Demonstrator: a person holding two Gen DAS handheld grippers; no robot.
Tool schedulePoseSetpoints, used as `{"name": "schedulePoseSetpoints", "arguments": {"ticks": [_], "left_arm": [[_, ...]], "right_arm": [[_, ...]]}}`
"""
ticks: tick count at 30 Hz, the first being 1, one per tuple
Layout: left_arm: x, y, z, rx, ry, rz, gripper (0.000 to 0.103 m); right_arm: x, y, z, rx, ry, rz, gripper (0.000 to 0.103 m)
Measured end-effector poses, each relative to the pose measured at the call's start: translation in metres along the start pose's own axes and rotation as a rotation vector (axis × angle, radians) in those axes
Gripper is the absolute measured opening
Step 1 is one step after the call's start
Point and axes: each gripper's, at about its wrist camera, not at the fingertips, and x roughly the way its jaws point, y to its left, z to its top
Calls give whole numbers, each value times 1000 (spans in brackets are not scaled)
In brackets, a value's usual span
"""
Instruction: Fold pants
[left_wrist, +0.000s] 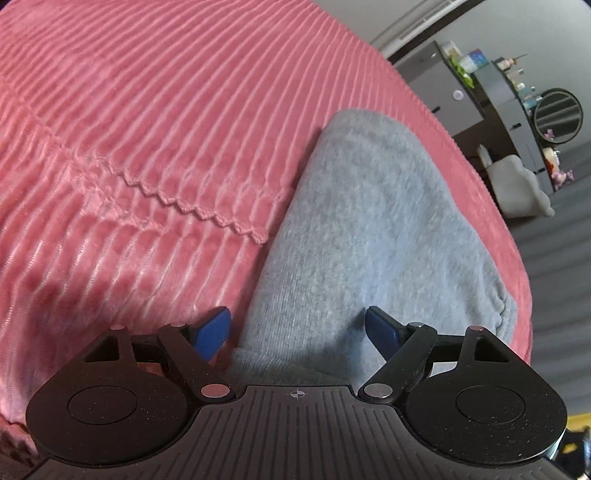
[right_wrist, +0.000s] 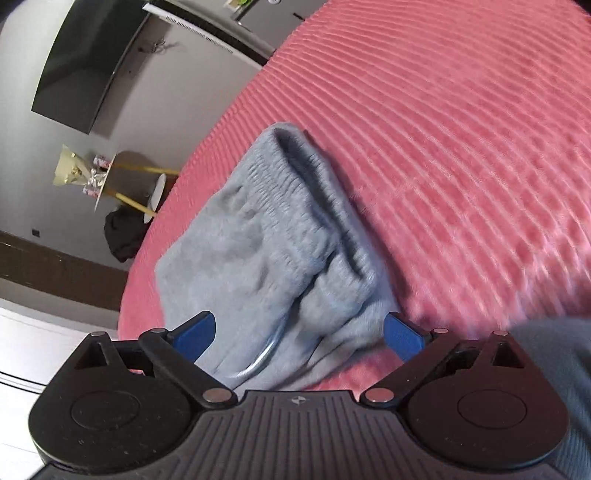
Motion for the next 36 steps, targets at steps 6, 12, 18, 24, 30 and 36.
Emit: {"name": "schedulePoseSetpoints", "arguments": {"ticks": [6, 12, 18, 24, 30, 36], "left_arm": [[10, -3, 2, 11, 11, -5, 85], [9, -8, -4, 31, 9, 0, 85], [8, -13, -9, 46, -7, 2, 85], [6, -19, -10, 61, -35, 16, 85], [9, -33, 1, 137, -54, -51, 84], [31, -35, 22, 178, 10, -77, 82]], "right_arm": [[24, 15, -13, -25, 1, -34, 98], [64, 2, -16, 140, -48, -33, 97], [34, -14, -12, 211, -260, 42, 85], [36, 7, 0, 88, -167, -142, 62], [12, 5, 17, 26, -52, -35, 73], [-7, -3, 46, -101, -126, 61, 94]]}}
